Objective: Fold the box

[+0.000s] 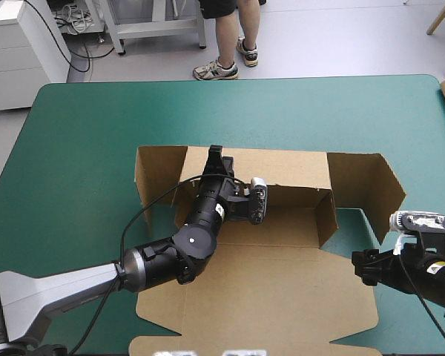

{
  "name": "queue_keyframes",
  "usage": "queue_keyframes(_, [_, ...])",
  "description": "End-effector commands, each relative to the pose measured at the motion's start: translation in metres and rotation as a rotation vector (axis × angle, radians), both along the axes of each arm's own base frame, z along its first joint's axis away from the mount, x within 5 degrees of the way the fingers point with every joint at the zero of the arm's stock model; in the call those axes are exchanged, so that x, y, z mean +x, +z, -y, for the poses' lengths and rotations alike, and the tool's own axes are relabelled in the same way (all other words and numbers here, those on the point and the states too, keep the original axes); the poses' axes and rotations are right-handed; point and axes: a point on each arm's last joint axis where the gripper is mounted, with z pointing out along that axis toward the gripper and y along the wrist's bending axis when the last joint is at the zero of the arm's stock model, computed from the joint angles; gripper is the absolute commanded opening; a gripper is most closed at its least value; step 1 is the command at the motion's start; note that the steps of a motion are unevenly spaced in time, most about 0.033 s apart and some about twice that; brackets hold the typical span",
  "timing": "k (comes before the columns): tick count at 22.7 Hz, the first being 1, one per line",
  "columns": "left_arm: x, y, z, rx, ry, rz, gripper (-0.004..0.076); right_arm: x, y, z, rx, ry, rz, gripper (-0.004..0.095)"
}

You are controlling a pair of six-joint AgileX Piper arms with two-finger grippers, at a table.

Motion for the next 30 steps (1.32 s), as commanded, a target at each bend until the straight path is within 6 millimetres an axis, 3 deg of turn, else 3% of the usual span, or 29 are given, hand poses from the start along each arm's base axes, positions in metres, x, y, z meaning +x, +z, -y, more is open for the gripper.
queue_keyframes(1, [-0.003, 0.012, -0.005, -0.056, 0.024, -0.002, -0.0008, 0.005, 0.016, -0.005, 0.032, 0.041, 0.1, 0.073])
queue_keyframes(9, [-0.003, 0.012, -0.005, -0.055, 0.024, -0.001, -0.0008, 0.019, 0.089, 0.001, -0.026, 0.016, 0.311, 0.0662])
queue_keyframes(12, [-0.003, 0.013, -0.005, -0.055, 0.024, 0.0, -0.0008, 0.054, 0.123, 0.009, -0.028, 0.019, 0.315, 0.0645])
queue_keyframes(16, [-0.003, 0.012, -0.005, -0.055, 0.022, -0.001, -0.0008, 0.108, 0.146, 0.02, -0.045, 0.064, 0.278, 0.0645])
queue_keyframes(17, [-0.003, 0.012, -0.005, -0.055, 0.022, -0.001, -0.0008, 0.115, 0.148, 0.022, -0.046, 0.07, 0.272, 0.0645])
queue_keyframes(19, [-0.003, 0.013, -0.005, -0.05, 0.015, 0.008, -0.0008, 0.149, 0.149, 0.029, -0.043, 0.076, 0.245, 0.0645])
queue_keyframes(23, [-0.002, 0.015, -0.004, -0.035, 0.0, 0.037, -0.0008, 0.194, 0.124, 0.036, 0.015, 0.1, 0.147, 0.0645])
queue_keyframes(26, [-0.002, 0.015, -0.004, -0.035, 0.0, 0.037, -0.0008, 0.221, 0.098, 0.019, 0.02, 0.164, 0.077, 0.0645])
queue_keyframes(30, [-0.002, 0.015, -0.004, -0.034, 0.002, 0.037, -0.0008, 0.24, 0.084, 0.007, 0.022, 0.169, 0.08, 0.0645])
